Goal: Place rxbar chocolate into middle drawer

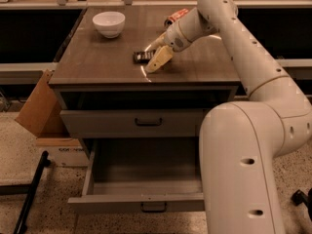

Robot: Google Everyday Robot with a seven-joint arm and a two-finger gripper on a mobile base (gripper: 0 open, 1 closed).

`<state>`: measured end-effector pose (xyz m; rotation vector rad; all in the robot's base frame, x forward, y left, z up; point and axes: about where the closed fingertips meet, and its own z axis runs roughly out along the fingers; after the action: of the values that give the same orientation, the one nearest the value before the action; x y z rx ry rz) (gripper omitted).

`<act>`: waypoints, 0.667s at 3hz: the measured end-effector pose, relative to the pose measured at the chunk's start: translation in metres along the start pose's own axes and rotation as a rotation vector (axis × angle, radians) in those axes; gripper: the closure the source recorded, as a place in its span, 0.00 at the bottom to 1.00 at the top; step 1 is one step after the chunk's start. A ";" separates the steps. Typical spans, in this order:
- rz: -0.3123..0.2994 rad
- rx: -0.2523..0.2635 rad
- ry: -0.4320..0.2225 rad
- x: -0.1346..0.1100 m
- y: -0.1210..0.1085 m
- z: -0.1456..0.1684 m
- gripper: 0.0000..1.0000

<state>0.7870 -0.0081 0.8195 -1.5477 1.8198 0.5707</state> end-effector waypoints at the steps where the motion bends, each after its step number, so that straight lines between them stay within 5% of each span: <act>1: 0.004 -0.006 0.002 -0.001 0.000 0.000 0.70; 2: 0.004 -0.006 0.002 -0.003 0.000 -0.002 0.93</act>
Offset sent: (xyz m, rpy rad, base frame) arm -0.0076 0.0141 0.0420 0.0577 -0.0654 0.0633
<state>0.7871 -0.0073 0.8227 -1.5496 1.8244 0.5778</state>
